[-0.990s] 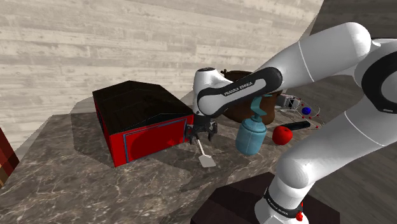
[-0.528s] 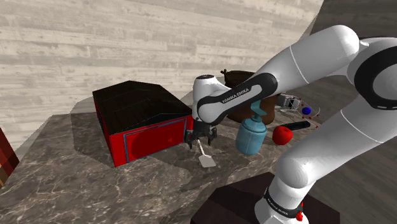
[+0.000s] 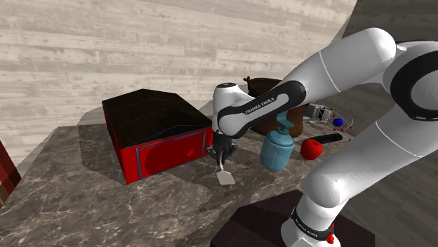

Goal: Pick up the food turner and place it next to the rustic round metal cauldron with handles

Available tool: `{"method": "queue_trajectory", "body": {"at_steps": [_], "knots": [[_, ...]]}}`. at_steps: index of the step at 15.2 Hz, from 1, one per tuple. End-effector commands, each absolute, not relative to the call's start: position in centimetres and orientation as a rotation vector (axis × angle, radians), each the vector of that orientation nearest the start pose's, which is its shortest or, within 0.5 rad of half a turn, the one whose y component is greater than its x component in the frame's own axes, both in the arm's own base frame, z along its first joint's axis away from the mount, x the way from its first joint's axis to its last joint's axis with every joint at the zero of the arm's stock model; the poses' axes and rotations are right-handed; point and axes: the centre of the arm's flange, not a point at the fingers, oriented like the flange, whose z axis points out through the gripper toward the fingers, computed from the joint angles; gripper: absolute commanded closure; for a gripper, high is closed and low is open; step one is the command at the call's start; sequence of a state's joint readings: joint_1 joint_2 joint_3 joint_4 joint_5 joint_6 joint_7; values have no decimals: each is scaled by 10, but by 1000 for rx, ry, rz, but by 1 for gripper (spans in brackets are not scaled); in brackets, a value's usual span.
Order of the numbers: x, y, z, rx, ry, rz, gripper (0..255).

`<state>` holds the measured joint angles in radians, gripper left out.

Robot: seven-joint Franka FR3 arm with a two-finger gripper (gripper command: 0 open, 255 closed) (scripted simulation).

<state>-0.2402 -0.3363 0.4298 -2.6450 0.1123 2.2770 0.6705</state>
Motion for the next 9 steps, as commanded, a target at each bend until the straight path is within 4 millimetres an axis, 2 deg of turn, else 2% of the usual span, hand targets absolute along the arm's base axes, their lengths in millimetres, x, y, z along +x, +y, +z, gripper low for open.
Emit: {"method": "queue_trajectory", "body": {"at_steps": [1, 7, 9], "knots": [[392, 70, 340, -3078, 922, 45, 255], [392, 70, 340, -3078, 922, 45, 255], [392, 70, 350, -3078, 922, 45, 255]]}}
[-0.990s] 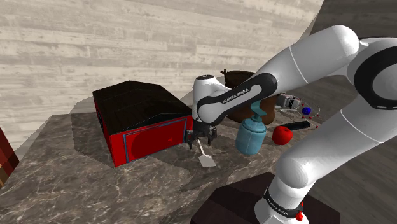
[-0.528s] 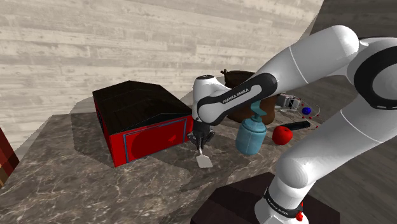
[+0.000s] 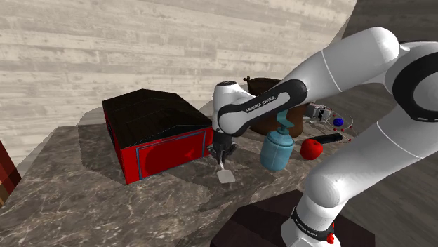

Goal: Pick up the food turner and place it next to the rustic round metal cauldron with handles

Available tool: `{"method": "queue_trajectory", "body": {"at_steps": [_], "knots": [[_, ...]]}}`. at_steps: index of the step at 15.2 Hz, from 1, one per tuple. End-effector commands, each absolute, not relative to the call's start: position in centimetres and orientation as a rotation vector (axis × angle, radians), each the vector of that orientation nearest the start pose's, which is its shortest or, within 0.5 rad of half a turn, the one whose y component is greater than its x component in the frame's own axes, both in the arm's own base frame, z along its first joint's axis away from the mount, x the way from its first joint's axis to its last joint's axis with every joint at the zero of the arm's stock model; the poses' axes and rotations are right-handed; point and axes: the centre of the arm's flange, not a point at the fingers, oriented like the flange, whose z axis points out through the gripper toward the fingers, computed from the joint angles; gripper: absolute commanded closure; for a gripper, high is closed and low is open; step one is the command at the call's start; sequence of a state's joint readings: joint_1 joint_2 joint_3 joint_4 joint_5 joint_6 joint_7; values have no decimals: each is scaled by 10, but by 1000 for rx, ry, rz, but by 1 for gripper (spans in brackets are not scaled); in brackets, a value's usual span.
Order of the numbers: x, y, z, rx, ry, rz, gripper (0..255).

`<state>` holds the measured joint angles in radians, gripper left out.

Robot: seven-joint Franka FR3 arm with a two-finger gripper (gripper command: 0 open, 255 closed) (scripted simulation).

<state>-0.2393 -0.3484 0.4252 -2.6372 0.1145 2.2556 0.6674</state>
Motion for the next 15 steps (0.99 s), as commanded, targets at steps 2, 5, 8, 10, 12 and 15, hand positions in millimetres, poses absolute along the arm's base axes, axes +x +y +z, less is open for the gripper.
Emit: {"method": "queue_trajectory", "body": {"at_steps": [2, 5, 8, 10, 12, 15], "knots": [[392, 70, 361, -3078, 922, 45, 255], [392, 70, 377, -3078, 922, 45, 255], [391, 71, 377, -3078, 922, 44, 0], [442, 88, 373, -3153, 1356, 191, 0], [445, 88, 367, -3156, 1391, 203, 0], [441, 84, 352, -3156, 1391, 203, 0]]}}
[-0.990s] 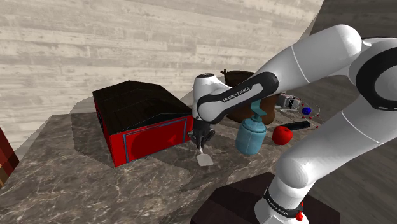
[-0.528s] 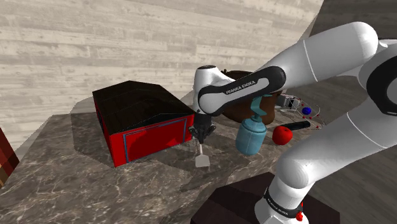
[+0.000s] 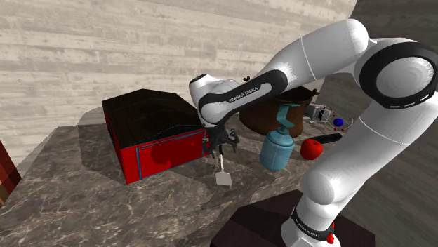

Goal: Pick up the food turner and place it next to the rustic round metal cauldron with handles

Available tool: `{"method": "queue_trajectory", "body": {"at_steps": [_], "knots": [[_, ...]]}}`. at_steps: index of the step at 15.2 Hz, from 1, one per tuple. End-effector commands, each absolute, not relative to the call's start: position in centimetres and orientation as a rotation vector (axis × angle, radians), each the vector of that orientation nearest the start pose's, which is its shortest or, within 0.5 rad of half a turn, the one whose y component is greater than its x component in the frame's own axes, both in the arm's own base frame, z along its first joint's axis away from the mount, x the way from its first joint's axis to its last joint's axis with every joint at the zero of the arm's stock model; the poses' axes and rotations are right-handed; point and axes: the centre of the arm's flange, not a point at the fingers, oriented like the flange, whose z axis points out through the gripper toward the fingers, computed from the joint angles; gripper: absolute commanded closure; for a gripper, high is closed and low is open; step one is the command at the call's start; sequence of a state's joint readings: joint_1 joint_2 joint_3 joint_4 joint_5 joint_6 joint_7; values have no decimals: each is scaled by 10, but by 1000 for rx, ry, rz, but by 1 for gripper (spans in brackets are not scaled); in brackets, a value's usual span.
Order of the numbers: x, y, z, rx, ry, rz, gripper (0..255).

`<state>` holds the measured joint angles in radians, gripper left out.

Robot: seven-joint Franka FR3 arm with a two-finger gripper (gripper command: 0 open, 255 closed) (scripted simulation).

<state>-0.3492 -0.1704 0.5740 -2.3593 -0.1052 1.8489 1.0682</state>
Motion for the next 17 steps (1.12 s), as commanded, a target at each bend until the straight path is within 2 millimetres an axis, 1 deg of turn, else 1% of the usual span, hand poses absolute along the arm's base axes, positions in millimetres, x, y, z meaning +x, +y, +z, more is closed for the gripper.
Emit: {"method": "queue_trajectory", "body": {"at_steps": [1, 3, 11, 12, 13, 14, 15, 16, 17], "knots": [[440, 83, 347, -3156, 1391, 203, 0], [437, 80, 334, -3156, 1391, 203, 0], [437, 80, 334, -3156, 1391, 203, 0], [440, 76, 333, -3156, 1391, 203, 255], [440, 77, 329, -3156, 1390, 203, 255], [438, 83, 328, -3155, 1391, 203, 255], [433, 81, 325, -3155, 1391, 203, 255], [437, 80, 319, -3155, 1390, 204, 255], [436, 83, 320, -3155, 1390, 202, 255]]}}
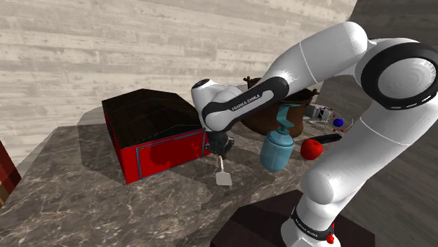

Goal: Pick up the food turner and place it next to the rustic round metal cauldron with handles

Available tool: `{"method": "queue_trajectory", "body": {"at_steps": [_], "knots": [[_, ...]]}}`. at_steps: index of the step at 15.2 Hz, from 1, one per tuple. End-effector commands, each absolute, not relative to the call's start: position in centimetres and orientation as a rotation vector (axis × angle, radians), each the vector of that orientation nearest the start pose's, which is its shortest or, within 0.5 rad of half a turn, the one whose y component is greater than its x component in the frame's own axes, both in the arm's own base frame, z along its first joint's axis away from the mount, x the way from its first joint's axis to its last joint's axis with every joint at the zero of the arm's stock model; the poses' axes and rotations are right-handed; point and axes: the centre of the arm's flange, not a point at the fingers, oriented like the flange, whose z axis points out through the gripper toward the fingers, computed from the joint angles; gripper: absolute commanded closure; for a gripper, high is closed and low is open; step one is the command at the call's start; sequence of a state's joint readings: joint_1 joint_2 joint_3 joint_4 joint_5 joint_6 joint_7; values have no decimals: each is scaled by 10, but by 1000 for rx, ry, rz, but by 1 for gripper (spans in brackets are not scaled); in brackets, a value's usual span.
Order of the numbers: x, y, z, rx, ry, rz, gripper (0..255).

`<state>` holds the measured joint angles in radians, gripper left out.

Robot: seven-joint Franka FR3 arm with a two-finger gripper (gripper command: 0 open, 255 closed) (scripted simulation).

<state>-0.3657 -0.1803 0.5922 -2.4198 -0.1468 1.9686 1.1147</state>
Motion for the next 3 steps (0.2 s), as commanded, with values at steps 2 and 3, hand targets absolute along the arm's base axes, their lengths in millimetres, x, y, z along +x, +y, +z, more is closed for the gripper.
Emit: {"method": "queue_trajectory", "body": {"at_steps": [2, 3], "knots": [[434, 80, 322, -3156, 1390, 203, 255], [437, 84, 322, -3155, 1390, 203, 255]]}}
